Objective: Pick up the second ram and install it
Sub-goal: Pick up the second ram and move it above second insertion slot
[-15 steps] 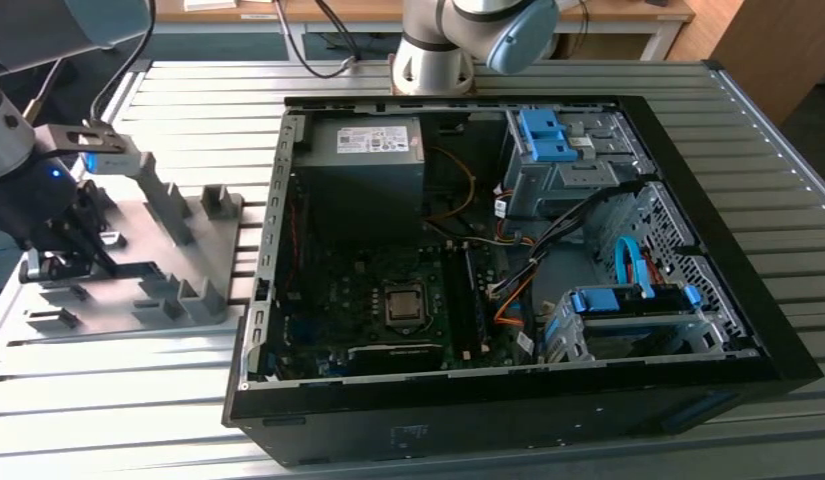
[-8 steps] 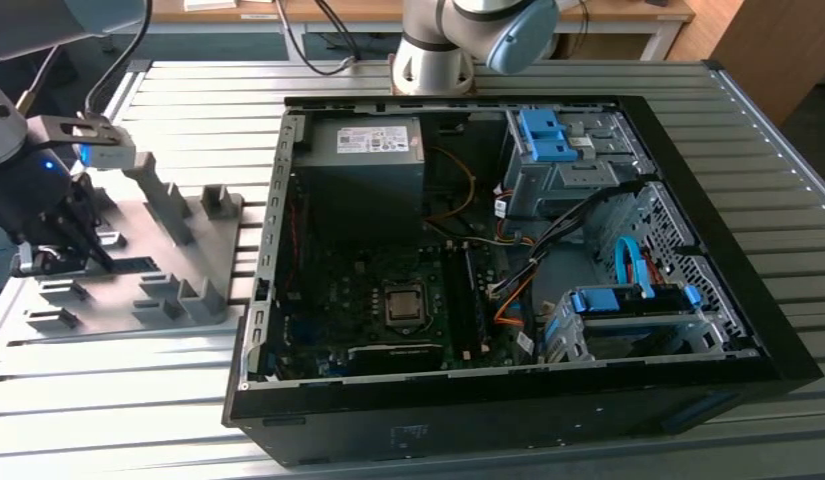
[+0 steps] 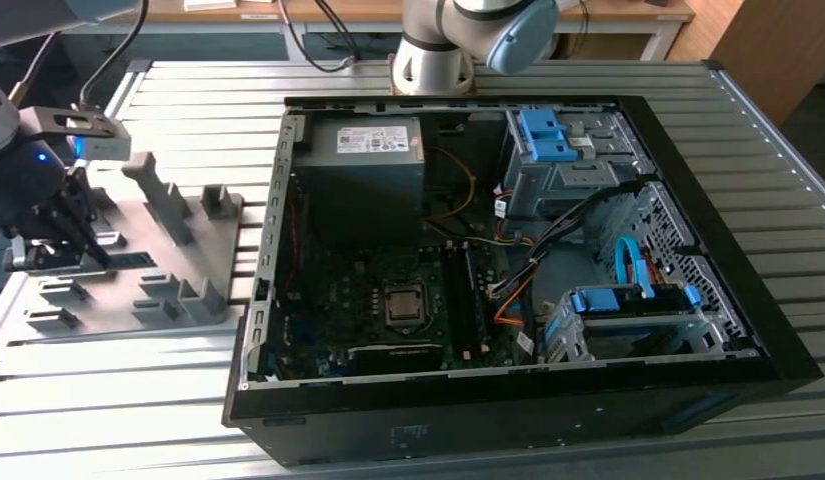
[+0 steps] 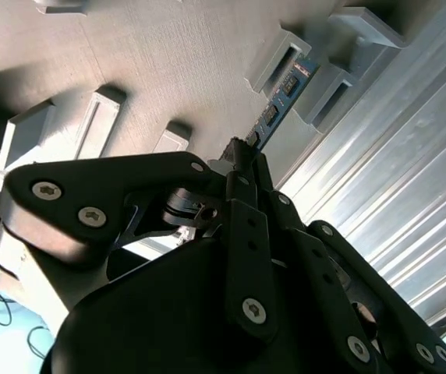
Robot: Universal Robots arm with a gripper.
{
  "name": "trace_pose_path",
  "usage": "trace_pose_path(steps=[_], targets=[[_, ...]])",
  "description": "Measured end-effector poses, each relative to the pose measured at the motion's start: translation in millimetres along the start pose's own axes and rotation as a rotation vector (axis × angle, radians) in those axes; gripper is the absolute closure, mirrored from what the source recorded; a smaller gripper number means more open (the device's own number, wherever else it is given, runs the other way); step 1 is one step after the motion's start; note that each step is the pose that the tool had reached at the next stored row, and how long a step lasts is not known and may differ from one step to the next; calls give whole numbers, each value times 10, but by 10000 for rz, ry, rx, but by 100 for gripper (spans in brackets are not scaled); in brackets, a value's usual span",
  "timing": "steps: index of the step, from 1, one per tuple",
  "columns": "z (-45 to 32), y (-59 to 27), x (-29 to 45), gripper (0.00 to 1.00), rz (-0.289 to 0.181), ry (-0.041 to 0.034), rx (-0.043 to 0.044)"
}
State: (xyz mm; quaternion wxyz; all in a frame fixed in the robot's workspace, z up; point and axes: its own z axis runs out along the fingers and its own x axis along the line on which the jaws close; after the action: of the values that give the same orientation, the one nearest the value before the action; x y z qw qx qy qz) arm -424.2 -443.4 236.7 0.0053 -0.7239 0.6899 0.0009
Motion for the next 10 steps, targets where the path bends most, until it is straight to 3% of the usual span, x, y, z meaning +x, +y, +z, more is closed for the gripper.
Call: trace_pose_path(steps=[10], targets=[[-119,-1,-1,86,0,0,0]])
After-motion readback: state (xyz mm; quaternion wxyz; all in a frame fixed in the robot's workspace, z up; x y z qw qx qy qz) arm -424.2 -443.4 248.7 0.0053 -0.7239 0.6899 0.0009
